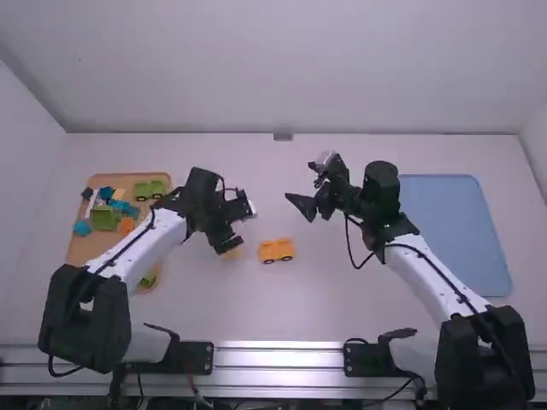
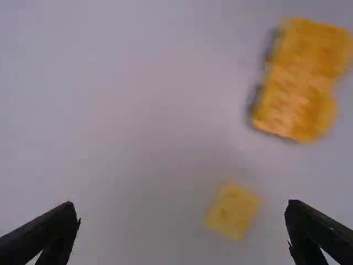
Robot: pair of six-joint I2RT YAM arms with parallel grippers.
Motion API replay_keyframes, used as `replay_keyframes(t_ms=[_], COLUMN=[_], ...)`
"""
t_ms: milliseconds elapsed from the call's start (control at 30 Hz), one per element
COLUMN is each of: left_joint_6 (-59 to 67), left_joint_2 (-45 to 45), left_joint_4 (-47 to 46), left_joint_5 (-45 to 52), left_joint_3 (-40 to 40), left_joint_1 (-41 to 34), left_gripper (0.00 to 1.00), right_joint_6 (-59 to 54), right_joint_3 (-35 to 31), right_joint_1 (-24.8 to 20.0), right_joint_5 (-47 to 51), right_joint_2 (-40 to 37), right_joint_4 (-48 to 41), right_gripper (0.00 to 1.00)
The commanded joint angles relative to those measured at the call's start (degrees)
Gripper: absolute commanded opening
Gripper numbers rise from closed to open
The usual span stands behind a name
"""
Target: Assemble lego blocks to make yellow taxi
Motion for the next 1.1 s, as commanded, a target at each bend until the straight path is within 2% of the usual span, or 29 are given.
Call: replay_keyframes(t_ms=[0,67,100,233,367,467,600,633,767,833,1067], left_joint_6=[23.4,24.6,25.4,23.0,17.7,20.6,28.1,32.8,39.0,38.0,30.1], left_joint_2=[0.2,0.3,1.1,5.8,13.6,18.9,22.2,22.7,22.8,22.8,24.6], left_joint_4=[1.0,2.8,8.1,20.9,29.6,29.6,23.5,19.1,12.7,13.2,23.8], left_joint_5=[18.8,23.1,32.7,48.3,51.1,51.1,48.8,47.4,39.8,37.6,35.3], left_joint_3=[-3.8,-5.6,-9.4,-16.1,-18.0,-16.6,-14.0,-12.7,-10.5,-10.5,-13.7], left_joint_1=[3.9,5.9,10.2,17.0,19.6,19.6,19.5,19.5,20.2,20.4,20.1], left_gripper=[0.99,0.99,0.99,0.99,0.99,0.99,1.00,0.99,0.80,0.78,0.83], right_joint_6=[0.1,0.1,0.1,-1.6,-7.2,-10.6,-10.2,-10.2,-10.2,-10.2,-11.4], right_joint_3=[-0.2,-0.2,-0.3,-0.5,-0.5,-0.5,-0.5,-0.5,-0.6,-0.7,-0.9], right_joint_1=[-0.1,0.0,0.5,1.7,3.4,3.8,3.1,2.7,2.2,2.2,4.6], right_joint_5=[1.1,1.1,1.1,1.1,-0.3,-4.2,-6.9,-7.8,-7.9,-7.9,-7.7], right_joint_2=[0.2,0.2,0.2,0.2,0.2,0.2,0.2,0.2,0.2,0.2,0.2], right_joint_4=[0.0,-0.1,-1.4,-1.0,-1.8,-2.8,-3.6,-4.3,-6.1,-6.3,-5.8], right_gripper=[0.99,0.99,0.99,0.99,0.99,0.99,0.99,0.99,0.99,0.99,0.99])
